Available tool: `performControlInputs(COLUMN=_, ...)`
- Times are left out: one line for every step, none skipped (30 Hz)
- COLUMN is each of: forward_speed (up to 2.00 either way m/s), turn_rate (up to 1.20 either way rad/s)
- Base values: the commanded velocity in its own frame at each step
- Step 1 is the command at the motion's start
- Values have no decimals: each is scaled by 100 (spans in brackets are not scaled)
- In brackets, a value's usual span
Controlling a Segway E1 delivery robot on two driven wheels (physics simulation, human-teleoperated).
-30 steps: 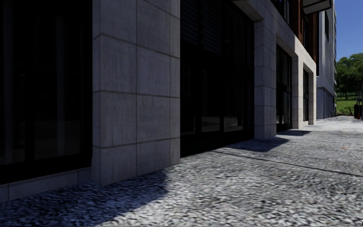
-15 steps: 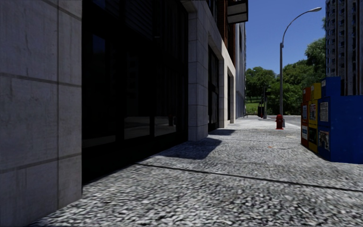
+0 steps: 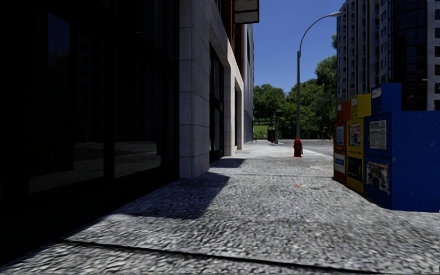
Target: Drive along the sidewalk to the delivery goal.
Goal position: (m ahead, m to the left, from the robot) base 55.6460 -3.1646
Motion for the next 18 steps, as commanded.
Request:
performControlInputs(forward_speed=200, turn_rate=0)
performControlInputs(forward_speed=200, turn_rate=0)
performControlInputs(forward_speed=200, turn_rate=0)
performControlInputs(forward_speed=200, turn_rate=0)
performControlInputs(forward_speed=200, turn_rate=0)
performControlInputs(forward_speed=200, turn_rate=0)
performControlInputs(forward_speed=200, turn_rate=0)
performControlInputs(forward_speed=200, turn_rate=0)
performControlInputs(forward_speed=200, turn_rate=0)
performControlInputs(forward_speed=200, turn_rate=-7)
performControlInputs(forward_speed=200, turn_rate=-20)
performControlInputs(forward_speed=200, turn_rate=-20)
performControlInputs(forward_speed=200, turn_rate=-24)
performControlInputs(forward_speed=200, turn_rate=-26)
performControlInputs(forward_speed=200, turn_rate=-29)
performControlInputs(forward_speed=200, turn_rate=-29)
performControlInputs(forward_speed=200, turn_rate=-35)
performControlInputs(forward_speed=200, turn_rate=-38)
